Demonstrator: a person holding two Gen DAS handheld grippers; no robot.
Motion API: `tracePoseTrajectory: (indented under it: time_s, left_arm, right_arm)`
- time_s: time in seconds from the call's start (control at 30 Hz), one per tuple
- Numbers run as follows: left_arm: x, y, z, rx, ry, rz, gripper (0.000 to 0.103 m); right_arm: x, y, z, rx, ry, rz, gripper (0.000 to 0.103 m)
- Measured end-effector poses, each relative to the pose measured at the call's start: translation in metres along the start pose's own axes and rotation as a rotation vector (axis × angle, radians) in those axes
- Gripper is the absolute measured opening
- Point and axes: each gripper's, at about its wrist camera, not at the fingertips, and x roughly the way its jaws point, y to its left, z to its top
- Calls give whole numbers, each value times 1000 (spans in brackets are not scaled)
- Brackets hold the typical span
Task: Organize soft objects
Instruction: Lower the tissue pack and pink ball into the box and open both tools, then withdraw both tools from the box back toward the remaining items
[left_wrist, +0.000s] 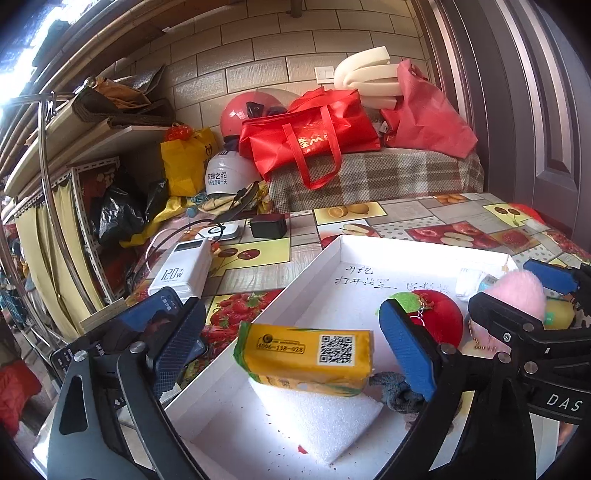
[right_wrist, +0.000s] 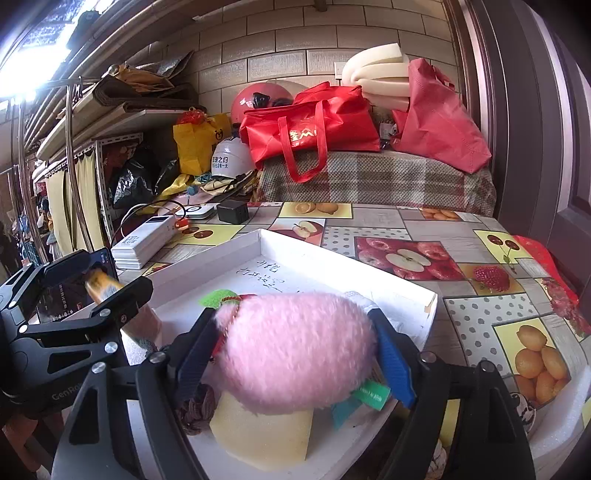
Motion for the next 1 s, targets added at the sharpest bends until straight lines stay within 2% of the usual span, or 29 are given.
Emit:
tracePoseTrajectory:
  time_s: [0.03, 0.1, 0.17, 0.37, 0.57, 0.73, 0.87, 1.0]
  left_arm:
    - [-1, 2, 0, -9, -2, 8, 101]
    - [-1, 5, -1, -26, -8, 16, 103]
    - [-2, 7, -2, -30, -14, 19, 103]
    - [-4, 6, -2, -21, -24, 34, 103]
    - [-11, 14, -4, -61, -59, 49, 103]
    - [-18, 19, -5, -93, -89, 58, 103]
    - [-27, 25, -10, -155, -91, 42, 103]
    - [-33, 19, -10, -141, -93, 32, 103]
  right_arm:
    - [-1, 0, 0, 1, -3, 1, 86]
    - [-1, -1, 0, 4, -7, -3, 97]
    - [-2, 0, 1, 1, -16, -5, 103]
    - [-6, 1, 0, -7, -38, -14, 103]
    - [-11, 2, 0, -7, -69, -30, 103]
    - [-20, 0, -1, 12, -112, -85, 103]
    - [-26, 4, -3, -9, -123, -117, 103]
    - [-31, -2, -5, 8, -123, -112, 103]
